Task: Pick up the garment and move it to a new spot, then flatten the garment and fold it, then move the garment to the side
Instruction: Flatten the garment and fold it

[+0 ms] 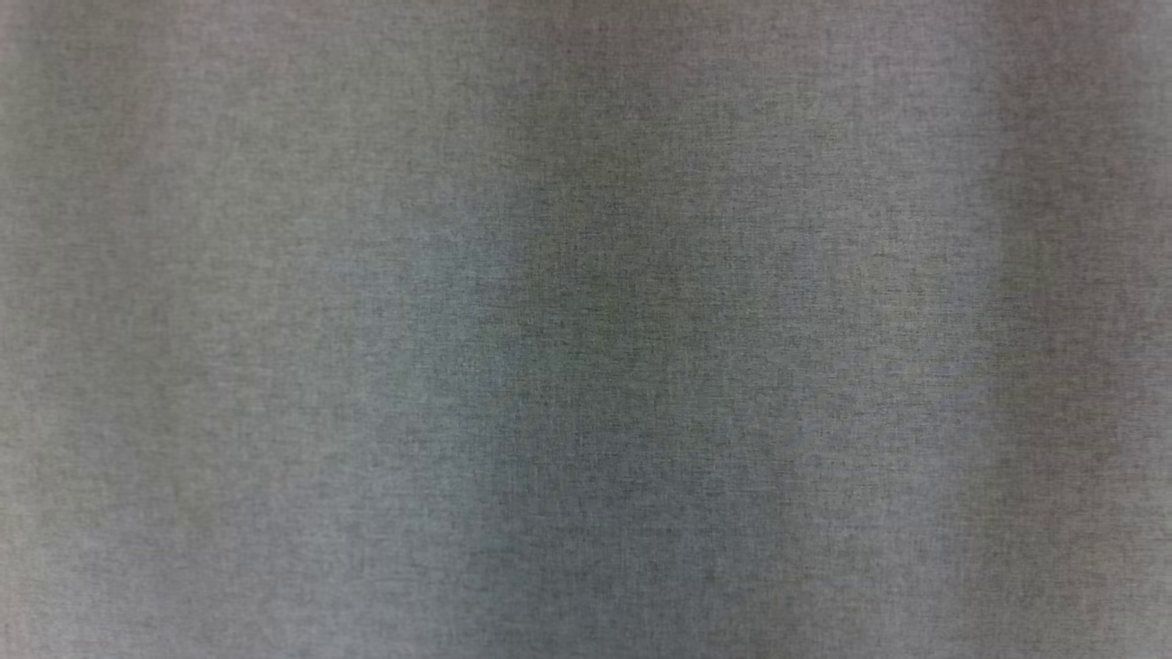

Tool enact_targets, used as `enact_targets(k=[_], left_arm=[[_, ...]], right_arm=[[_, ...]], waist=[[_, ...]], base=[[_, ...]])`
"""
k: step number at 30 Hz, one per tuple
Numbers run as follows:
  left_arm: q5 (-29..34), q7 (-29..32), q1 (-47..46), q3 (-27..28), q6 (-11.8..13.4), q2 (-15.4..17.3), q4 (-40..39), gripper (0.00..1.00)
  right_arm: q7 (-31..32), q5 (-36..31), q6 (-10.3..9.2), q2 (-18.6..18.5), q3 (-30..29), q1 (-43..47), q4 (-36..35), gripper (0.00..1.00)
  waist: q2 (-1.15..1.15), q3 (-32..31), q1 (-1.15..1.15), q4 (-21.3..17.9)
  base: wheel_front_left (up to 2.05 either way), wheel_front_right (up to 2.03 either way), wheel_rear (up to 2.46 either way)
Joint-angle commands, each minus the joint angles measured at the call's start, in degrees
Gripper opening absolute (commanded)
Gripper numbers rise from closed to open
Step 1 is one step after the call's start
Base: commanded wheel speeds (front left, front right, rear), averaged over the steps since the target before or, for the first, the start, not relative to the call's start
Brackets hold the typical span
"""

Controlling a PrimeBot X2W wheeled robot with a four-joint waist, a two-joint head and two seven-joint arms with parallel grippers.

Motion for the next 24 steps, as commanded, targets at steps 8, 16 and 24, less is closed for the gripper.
enact_targets(k=[8,16,24], left_arm=[[-8.58,3.78,8.71,-7.94,0.11,2.32,-1.77,0.0],[-16.9,12.86,22.21,-19.6,0.11,7.06,-10.26,0.0],[-24.76,21.62,33.44,-27.01,0.11,11.89,-17.56,0.0]], right_arm=[[5.44,5.43,-0.12,-3.59,8.81,9.85,-2.23,0.0],[16.87,13.36,-0.12,-11.53,18.34,28.35,-12.44,0.0],[32.7,22.76,-0.12,-20.7,23.43,47.47,-25.48,0.0]], waist=[[0.0,-4.95,-0.01,-0.31],[0.0,-14.9,-0.01,-0.36],[0.0,-24.95,-0.01,-1.32]], base=[[0.0,0.0,0.0],[0.0,0.0,0.0],[0.0,0.0,0.0]])
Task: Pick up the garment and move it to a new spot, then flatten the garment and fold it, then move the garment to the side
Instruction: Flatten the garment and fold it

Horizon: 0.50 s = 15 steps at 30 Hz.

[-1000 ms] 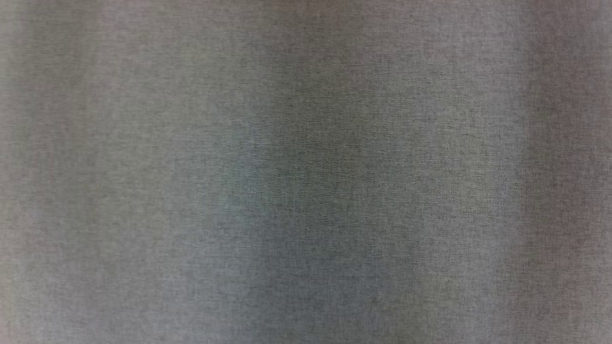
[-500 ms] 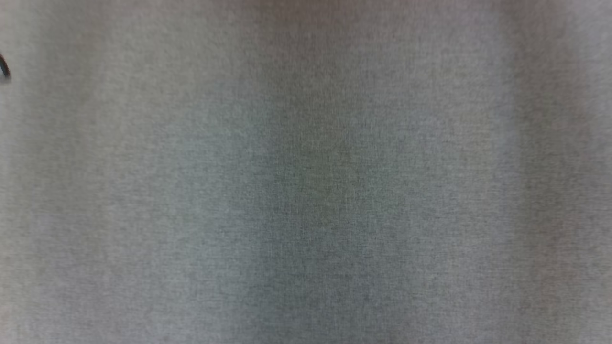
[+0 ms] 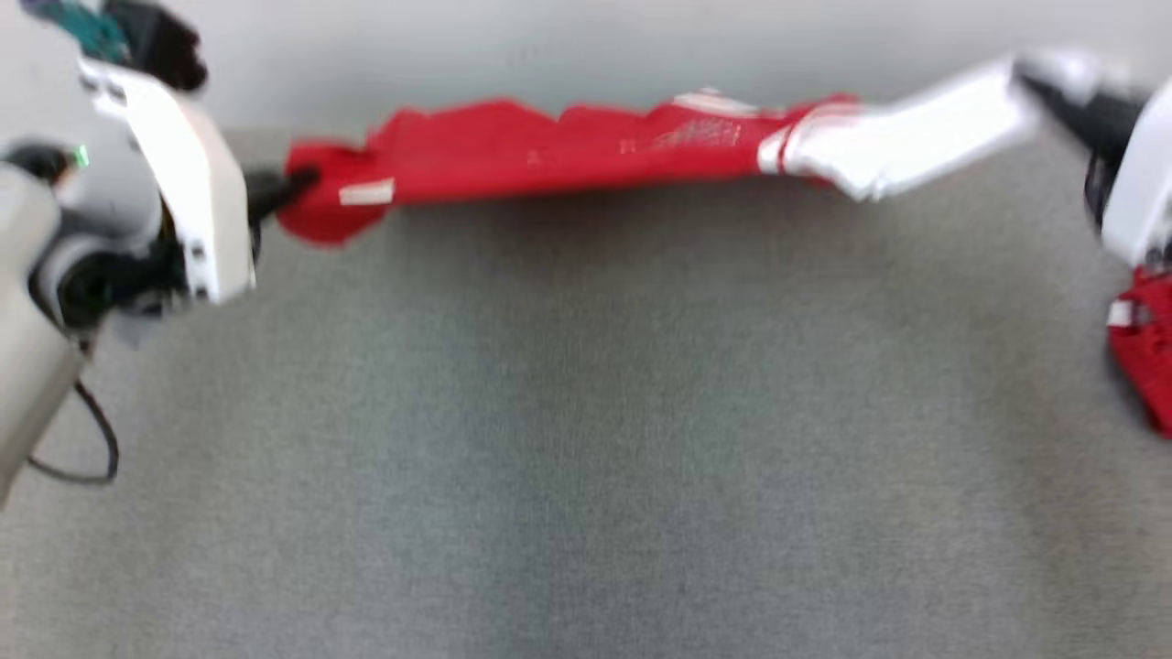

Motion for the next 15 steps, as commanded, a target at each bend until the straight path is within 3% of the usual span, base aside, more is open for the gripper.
enact_targets(k=[1,7,15], left_arm=[[-1.12,0.83,2.47,-0.71,0.09,1.14,-0.63,0.0],[-4.42,4.71,9.2,-2.93,0.65,3.04,-3.49,0.0],[-9.72,10.43,20.26,-6.04,4.85,8.41,-14.11,0.0]], right_arm=[[2.58,1.55,-0.12,-1.63,0.57,3.92,-2.1,0.0],[11.54,5.7,-0.12,-6.41,2.0,15.33,-11.62,0.0],[22.57,8.35,-0.12,-11.27,0.59,32.88,-26.23,0.0]], waist=[[0.0,-5.12,0.01,-0.77],[0.0,-8.93,0.01,-1.41],[0.0,-12.88,0.01,-2.61]], base=[[0.0,0.0,0.0],[0.0,0.0,0.0],[0.0,0.0,0.0]])
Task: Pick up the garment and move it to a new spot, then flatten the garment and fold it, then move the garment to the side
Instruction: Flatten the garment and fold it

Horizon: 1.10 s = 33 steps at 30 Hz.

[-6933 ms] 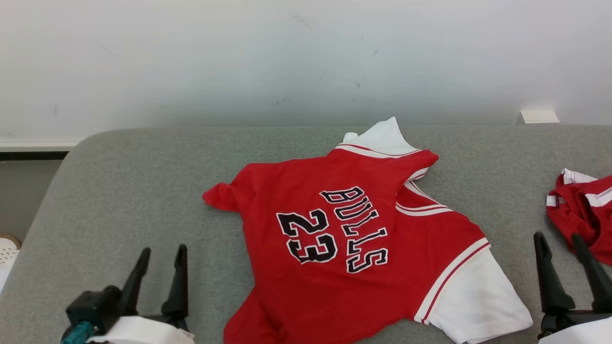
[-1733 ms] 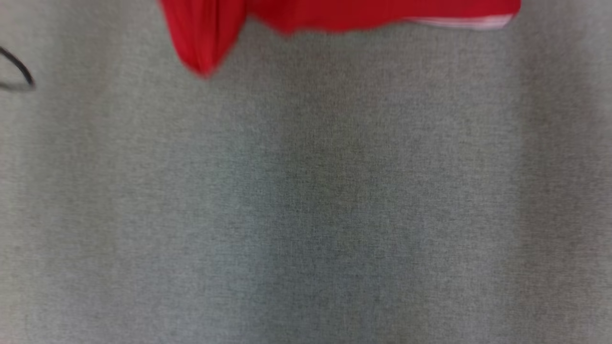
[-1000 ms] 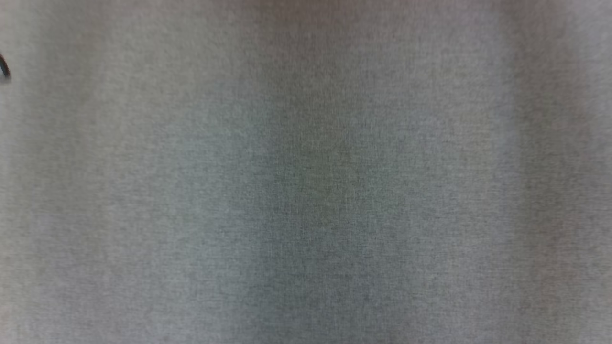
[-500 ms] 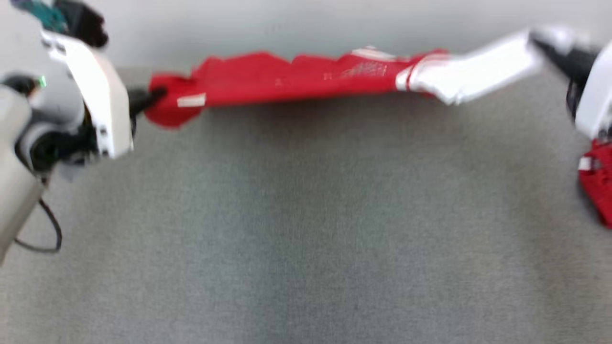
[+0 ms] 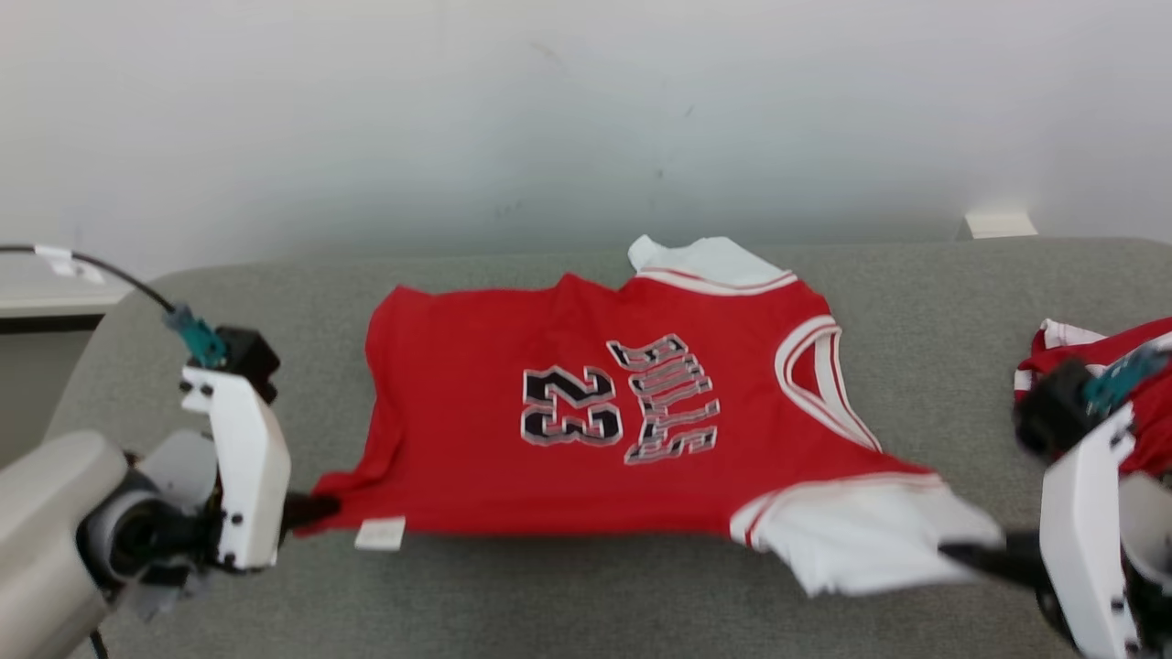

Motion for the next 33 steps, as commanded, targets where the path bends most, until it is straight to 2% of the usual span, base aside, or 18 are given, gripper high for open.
enact_targets(k=[1,8,12,15,19,24,33], left_arm=[[-0.67,0.01,0.91,0.09,0.39,0.72,-0.75,0.0],[-4.56,3.77,7.63,-1.96,6.27,6.41,-13.67,0.0],[-6.39,7.24,9.26,-2.99,9.33,9.57,-19.84,0.0],[-6.6,7.83,8.24,-2.48,10.72,9.97,-21.85,0.0],[-6.41,9.0,6.18,-1.97,10.09,8.33,-20.09,0.0],[-6.22,9.86,2.79,-0.85,9.66,5.07,-14.55,0.0],[-5.09,12.0,-3.8,0.24,8.51,-1.35,-1.91,0.0]], right_arm=[[0.64,0.28,-0.12,-0.59,-0.39,1.75,-0.68,0.0],[9.74,0.84,-0.12,-1.81,-6.85,17.5,-11.57,0.0],[14.6,0.22,-0.12,0.4,-12.36,23.91,-16.41,0.0],[18.26,-1.19,-0.12,3.18,-16.67,25.32,-18.67,0.0],[23.37,-4.05,-0.12,7.94,-21.07,23.34,-17.58,0.0],[28.0,-8.9,-0.12,14.8,-24.21,17.2,-12.14,0.0],[28.97,-18.73,-0.12,22.87,-25.89,4.05,1.56,0.0]], waist=[[-0.01,-0.71,0.02,-0.41],[-0.01,-2.42,0.02,-0.1],[-0.01,-2.35,0.02,0.54],[-0.01,-1.31,0.02,1.23],[-0.01,0.68,0.02,1.92],[-0.01,3.77,0.02,2.3],[-0.01,9.55,0.02,2.7]], base=[[0.0,0.0,0.0],[0.0,0.0,0.0],[0.0,0.0,0.0],[0.0,0.0,0.0],[0.0,0.0,0.0],[0.0,0.0,0.0],[0.0,0.0,0.0]])
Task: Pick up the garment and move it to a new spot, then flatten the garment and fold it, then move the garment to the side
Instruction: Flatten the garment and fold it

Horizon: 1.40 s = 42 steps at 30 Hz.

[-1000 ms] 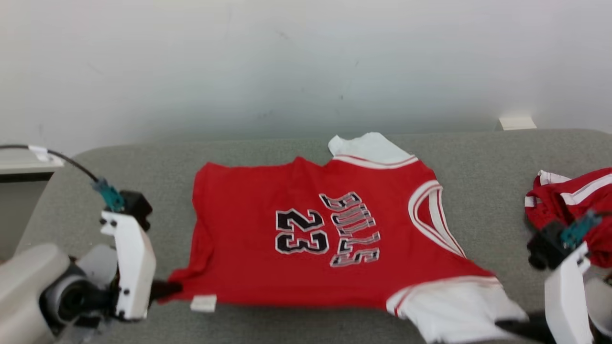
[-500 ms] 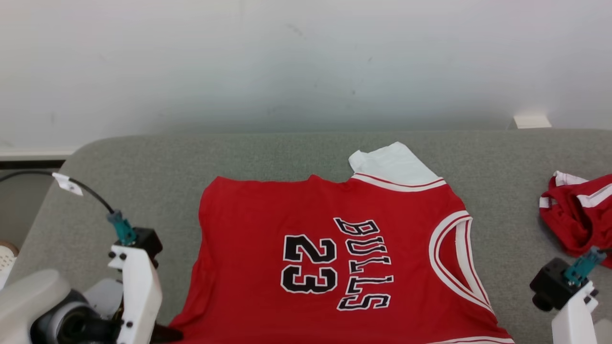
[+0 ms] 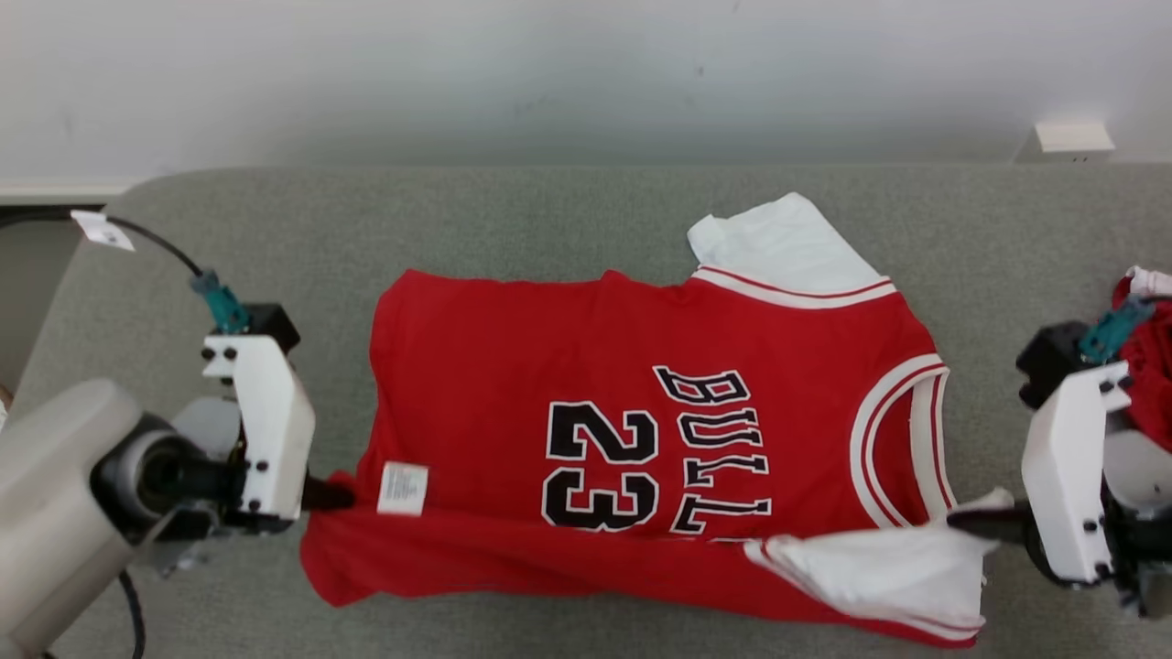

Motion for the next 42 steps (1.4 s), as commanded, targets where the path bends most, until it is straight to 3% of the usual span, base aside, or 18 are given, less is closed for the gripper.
enact_targets(k=[1,11,12,13,14,15,22,28,32,33,38,42], left_arm=[[0.16,-0.11,-0.67,0.43,-0.24,-0.48,1.22,0.0],[1.3,-1.62,-4.95,1.39,-3.24,-5.8,10.43,0.0],[1.79,-2.15,-5.28,1.43,-3.75,-6.21,11.19,0.28],[2.08,-2.48,-5.41,1.33,-4.26,-6.64,11.96,0.71],[2.15,-2.8,-5.44,1.2,-4.71,-7.06,12.82,1.0],[2.34,-3.24,-5.47,1.17,-5.35,-7.51,13.51,1.0],[10.07,-14.06,-6.37,0.03,-10.11,-7.66,16.68,1.0],[13.4,-31.69,-3.33,3.81,-11.1,-7.37,16.57,1.0],[16.4,-46.1,0.3,6.85,-7.35,-6.56,14.21,1.0],[16.4,-46.1,0.3,6.85,-7.35,-6.56,14.21,1.0],[20.88,-60.82,6.91,8.6,0.41,-5.07,8.47,1.0],[23.78,-65.98,12.34,9.79,5.95,-4.28,2.89,1.0]], right_arm=[[-0.7,-1.06,-0.12,0.65,-0.3,-1.53,1.12,0.0],[-8.62,-6.59,-0.12,5.03,0.74,-11.14,14.07,0.0],[-9.76,-6.84,-0.12,5.41,0.68,-11.84,15.31,0.0],[-10.76,-6.96,-0.12,5.56,0.68,-12.4,16.39,0.12],[-11.96,-6.94,-0.12,5.76,0.72,-12.87,17.27,0.42],[-13.46,-6.69,-0.12,6.14,0.67,-13.14,18.13,1.0],[-24.82,-2.93,-0.12,5.98,2.03,-12.13,18.65,1.0],[-46.93,-1.98,-0.11,4.61,2.42,-8.63,11.82,1.0],[-64.17,-5.1,-0.12,4.06,1.41,-4.65,9.02,1.0],[-64.17,-5.1,-0.12,4.06,1.41,-4.65,9.02,1.0],[-79.04,-9.52,-0.12,4.94,-1.08,2.49,6.64,1.0],[-85.63,-10.93,-0.12,7.48,-4.38,8.3,4.06,1.0]], waist=[[0.0,1.51,-0.01,0.13],[0.0,4.81,-0.01,-0.29],[0.0,4.86,-0.01,-0.31],[0.0,4.81,-0.01,-0.29],[0.0,4.65,-0.01,-0.27],[0.0,4.33,-0.01,-0.26],[0.0,-0.01,-0.01,-0.06],[0.0,-3.66,-0.01,0.16],[0.0,-5.37,-0.01,0.22],[0.0,-5.37,-0.01,0.22],[0.0,-6.87,-0.01,1.22],[0.0,-7.51,-0.01,1.95]], base=[[0.0,0.0,0.0],[0.0,0.0,0.0],[0.0,0.0,0.0],[0.0,0.0,0.0],[0.0,0.0,0.0],[0.0,0.0,0.0],[0.0,0.0,0.0],[0.0,0.0,0.0],[0.0,0.0,0.0],[0.0,0.0,0.0],[0.0,0.0,0.0],[0.0,0.0,0.0]])
